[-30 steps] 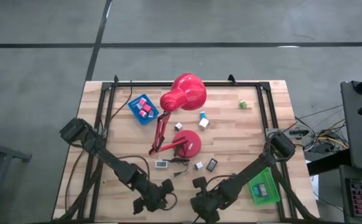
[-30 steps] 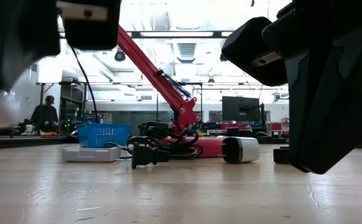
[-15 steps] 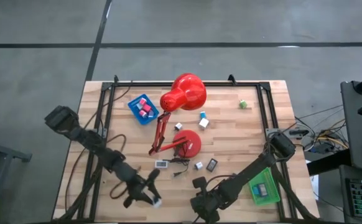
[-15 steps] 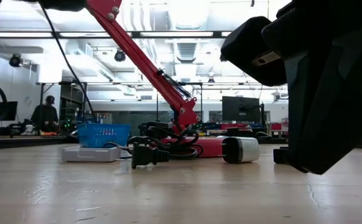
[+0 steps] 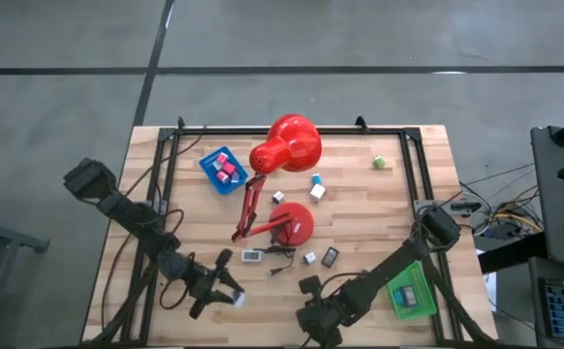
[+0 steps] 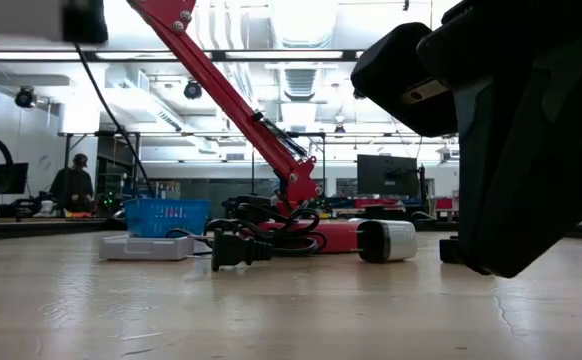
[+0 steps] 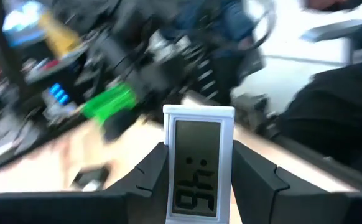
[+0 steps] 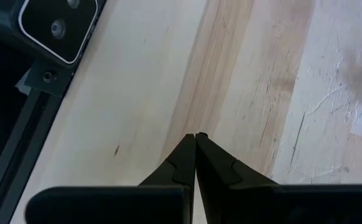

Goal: Pick & Place Office items
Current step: Put the bottom white digital clock into the green bin

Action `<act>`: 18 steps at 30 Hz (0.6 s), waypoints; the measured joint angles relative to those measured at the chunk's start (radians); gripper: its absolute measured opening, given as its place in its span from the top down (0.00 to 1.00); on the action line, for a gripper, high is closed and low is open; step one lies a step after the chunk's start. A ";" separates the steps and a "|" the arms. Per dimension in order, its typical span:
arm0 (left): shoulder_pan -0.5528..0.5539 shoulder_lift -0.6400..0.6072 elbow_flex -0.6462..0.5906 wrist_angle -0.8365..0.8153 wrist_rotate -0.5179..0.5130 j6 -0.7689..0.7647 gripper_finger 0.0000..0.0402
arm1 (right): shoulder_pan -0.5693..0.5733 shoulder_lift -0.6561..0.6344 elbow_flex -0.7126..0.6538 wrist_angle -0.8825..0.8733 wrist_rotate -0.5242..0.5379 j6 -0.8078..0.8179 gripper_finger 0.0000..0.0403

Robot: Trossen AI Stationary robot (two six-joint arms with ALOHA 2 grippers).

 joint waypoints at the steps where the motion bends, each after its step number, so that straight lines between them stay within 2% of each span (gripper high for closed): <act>1: 0.000 0.000 -0.010 0.000 -0.032 -0.017 0.68 | 0.000 0.000 0.000 0.001 0.000 0.000 0.98; 12: 0.006 0.000 -0.122 0.001 -0.432 -0.214 0.68 | 0.000 0.000 -0.001 0.005 0.000 -0.007 0.98; 18: 0.046 -0.001 -0.160 0.001 -0.576 -0.272 0.68 | 0.000 0.000 -0.001 0.018 0.002 -0.016 0.98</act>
